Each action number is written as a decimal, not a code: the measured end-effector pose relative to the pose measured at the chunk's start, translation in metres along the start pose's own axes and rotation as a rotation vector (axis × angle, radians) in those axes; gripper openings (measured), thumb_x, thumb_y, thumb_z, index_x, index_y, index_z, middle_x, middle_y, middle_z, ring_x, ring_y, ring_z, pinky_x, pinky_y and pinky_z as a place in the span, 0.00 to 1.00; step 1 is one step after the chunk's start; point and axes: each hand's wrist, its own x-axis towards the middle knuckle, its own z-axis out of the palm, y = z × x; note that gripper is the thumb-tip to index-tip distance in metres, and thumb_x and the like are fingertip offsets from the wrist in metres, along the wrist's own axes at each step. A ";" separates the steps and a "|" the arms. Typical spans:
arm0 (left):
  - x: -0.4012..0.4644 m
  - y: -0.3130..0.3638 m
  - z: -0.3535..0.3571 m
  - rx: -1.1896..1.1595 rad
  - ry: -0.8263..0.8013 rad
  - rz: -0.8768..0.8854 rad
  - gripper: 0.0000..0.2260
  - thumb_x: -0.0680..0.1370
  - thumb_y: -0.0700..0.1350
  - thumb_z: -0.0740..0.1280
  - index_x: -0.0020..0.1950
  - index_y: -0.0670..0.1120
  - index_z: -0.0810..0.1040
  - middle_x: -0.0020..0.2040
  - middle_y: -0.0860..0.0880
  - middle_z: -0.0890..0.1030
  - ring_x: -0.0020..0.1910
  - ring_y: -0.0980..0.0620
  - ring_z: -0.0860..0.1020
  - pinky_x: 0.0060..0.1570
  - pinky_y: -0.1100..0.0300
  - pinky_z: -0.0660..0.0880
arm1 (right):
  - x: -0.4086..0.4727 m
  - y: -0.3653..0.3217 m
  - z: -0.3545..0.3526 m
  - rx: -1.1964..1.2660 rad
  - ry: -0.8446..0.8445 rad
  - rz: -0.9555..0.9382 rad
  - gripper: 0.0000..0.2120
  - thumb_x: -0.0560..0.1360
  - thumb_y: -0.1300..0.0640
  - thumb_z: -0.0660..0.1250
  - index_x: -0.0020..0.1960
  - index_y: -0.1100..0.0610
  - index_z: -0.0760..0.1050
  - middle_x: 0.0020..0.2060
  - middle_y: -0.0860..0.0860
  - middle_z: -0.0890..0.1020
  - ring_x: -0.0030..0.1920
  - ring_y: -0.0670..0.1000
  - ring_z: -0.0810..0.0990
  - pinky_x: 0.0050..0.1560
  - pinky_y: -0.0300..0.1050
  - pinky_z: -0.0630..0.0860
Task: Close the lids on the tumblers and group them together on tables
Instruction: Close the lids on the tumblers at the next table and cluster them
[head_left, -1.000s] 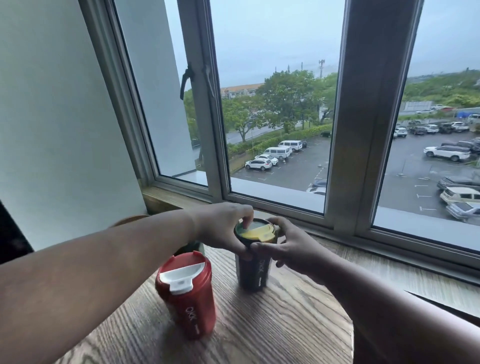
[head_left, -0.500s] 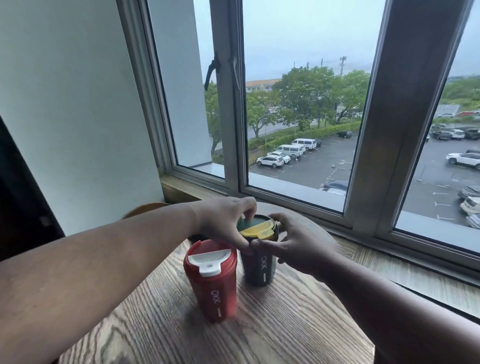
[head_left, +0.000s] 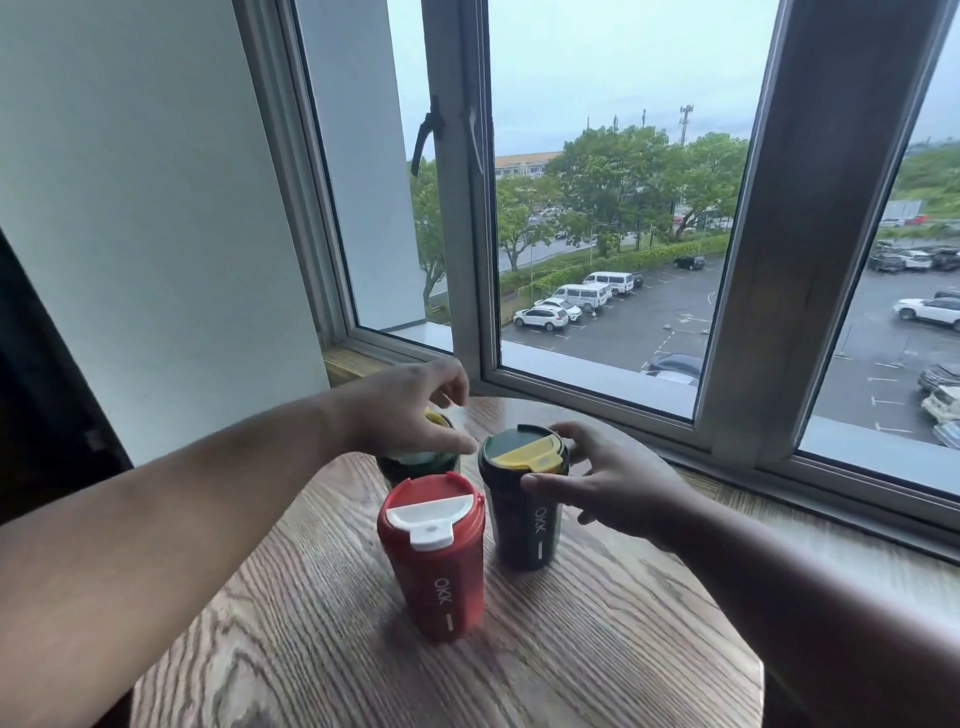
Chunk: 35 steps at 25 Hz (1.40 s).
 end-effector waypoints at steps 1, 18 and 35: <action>-0.003 -0.008 -0.003 0.005 0.032 -0.039 0.22 0.71 0.59 0.76 0.59 0.54 0.72 0.55 0.55 0.78 0.54 0.55 0.77 0.55 0.57 0.77 | 0.001 0.000 0.000 0.003 -0.019 0.013 0.28 0.70 0.52 0.78 0.64 0.46 0.68 0.52 0.50 0.79 0.39 0.44 0.79 0.35 0.37 0.79; -0.015 -0.042 0.024 -0.099 0.159 -0.298 0.23 0.73 0.62 0.72 0.66 0.58 0.76 0.60 0.50 0.78 0.55 0.51 0.77 0.51 0.59 0.73 | 0.022 0.008 0.012 0.136 -0.130 -0.007 0.31 0.69 0.65 0.77 0.67 0.50 0.70 0.59 0.55 0.78 0.36 0.41 0.82 0.38 0.39 0.81; -0.018 -0.039 0.035 -0.241 0.282 -0.389 0.19 0.72 0.60 0.74 0.60 0.56 0.78 0.53 0.50 0.77 0.46 0.53 0.77 0.33 0.66 0.73 | 0.027 0.008 0.015 0.347 -0.018 0.046 0.25 0.70 0.58 0.77 0.63 0.54 0.71 0.58 0.56 0.78 0.52 0.55 0.81 0.53 0.52 0.79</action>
